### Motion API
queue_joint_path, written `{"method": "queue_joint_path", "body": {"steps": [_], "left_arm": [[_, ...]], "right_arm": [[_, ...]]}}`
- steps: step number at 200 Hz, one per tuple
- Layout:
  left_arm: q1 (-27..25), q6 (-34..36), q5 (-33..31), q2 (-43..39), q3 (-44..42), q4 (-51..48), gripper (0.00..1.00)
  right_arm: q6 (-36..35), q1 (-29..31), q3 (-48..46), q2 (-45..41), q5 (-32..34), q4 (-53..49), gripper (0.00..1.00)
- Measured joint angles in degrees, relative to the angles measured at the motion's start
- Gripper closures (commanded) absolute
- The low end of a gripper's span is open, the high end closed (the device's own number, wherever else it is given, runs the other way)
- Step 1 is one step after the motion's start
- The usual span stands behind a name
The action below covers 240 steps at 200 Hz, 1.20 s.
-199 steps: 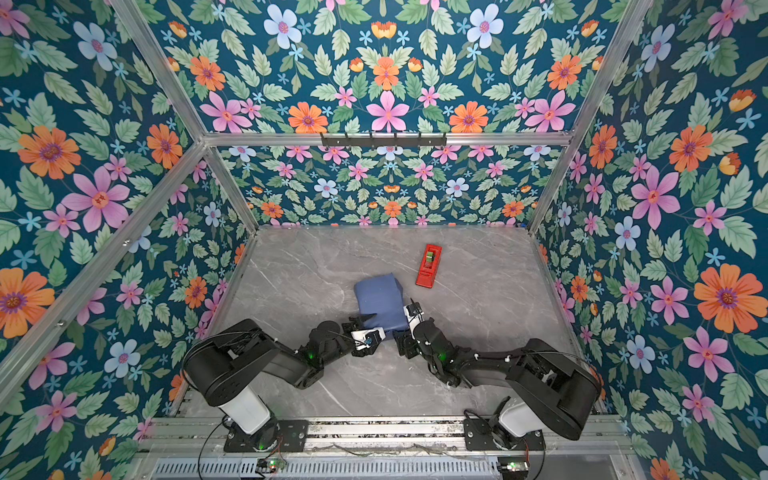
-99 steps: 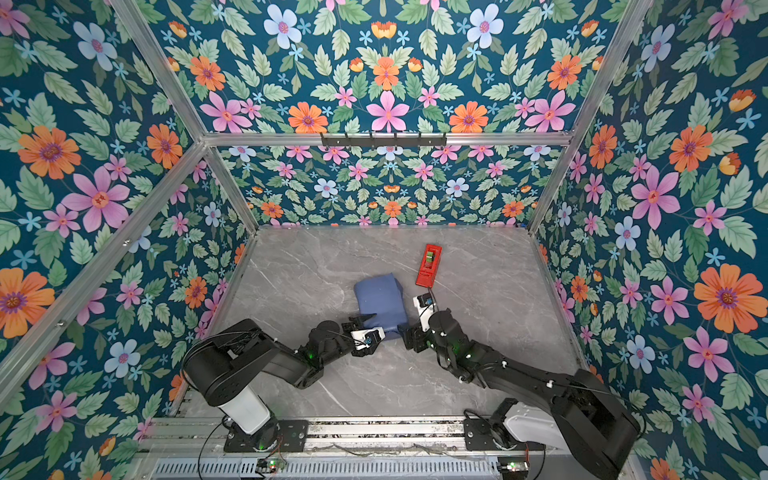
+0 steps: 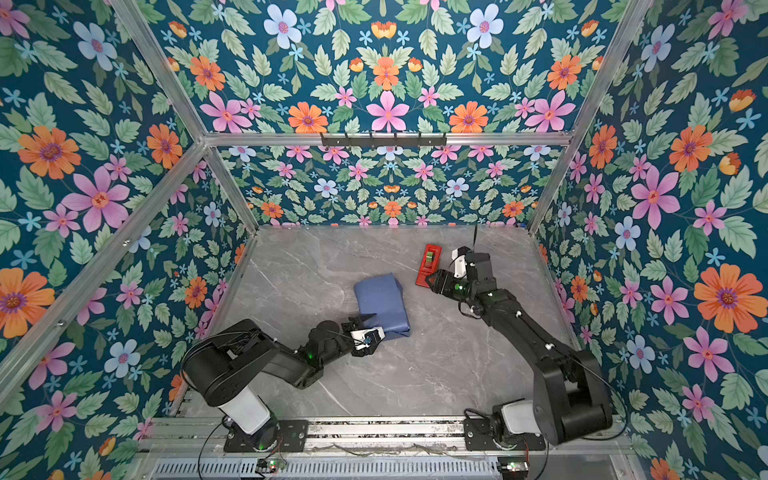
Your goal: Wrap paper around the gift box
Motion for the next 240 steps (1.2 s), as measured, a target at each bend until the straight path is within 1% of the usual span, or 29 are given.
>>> {"method": "queue_joint_path", "body": {"steps": [19, 33, 57, 97, 131, 170, 240], "left_arm": [[0.0, -0.1, 0.0, 0.0, 0.0, 0.0, 0.26], [0.0, -0.2, 0.0, 0.0, 0.0, 0.0, 0.26], [0.0, -0.3, 0.0, 0.0, -0.1, 0.0, 0.26], [0.0, -0.5, 0.1, -0.1, -0.1, 0.0, 0.26], [0.0, -0.5, 0.1, -0.1, -0.1, 0.0, 0.26], [0.0, -0.5, 0.1, -0.1, -0.1, 0.0, 0.26], [0.0, -0.5, 0.2, -0.1, -0.1, -0.1, 0.26]], "right_arm": [[2.8, -3.2, 4.2, 7.0, -3.7, 0.6, 0.45], [4.6, -5.0, 7.3, 12.7, -6.3, 1.2, 0.49], [6.5, -5.8, 13.0, 20.9, -9.8, 1.9, 0.52], [7.6, -6.0, 20.3, 28.3, -13.3, 2.2, 0.54], [8.6, -6.0, 22.7, 32.1, -14.1, 2.1, 0.55], [8.9, -6.0, 24.0, 34.4, -14.7, 2.2, 0.58], [10.6, -6.0, 23.7, 36.4, -17.4, 4.8, 0.67]]}}
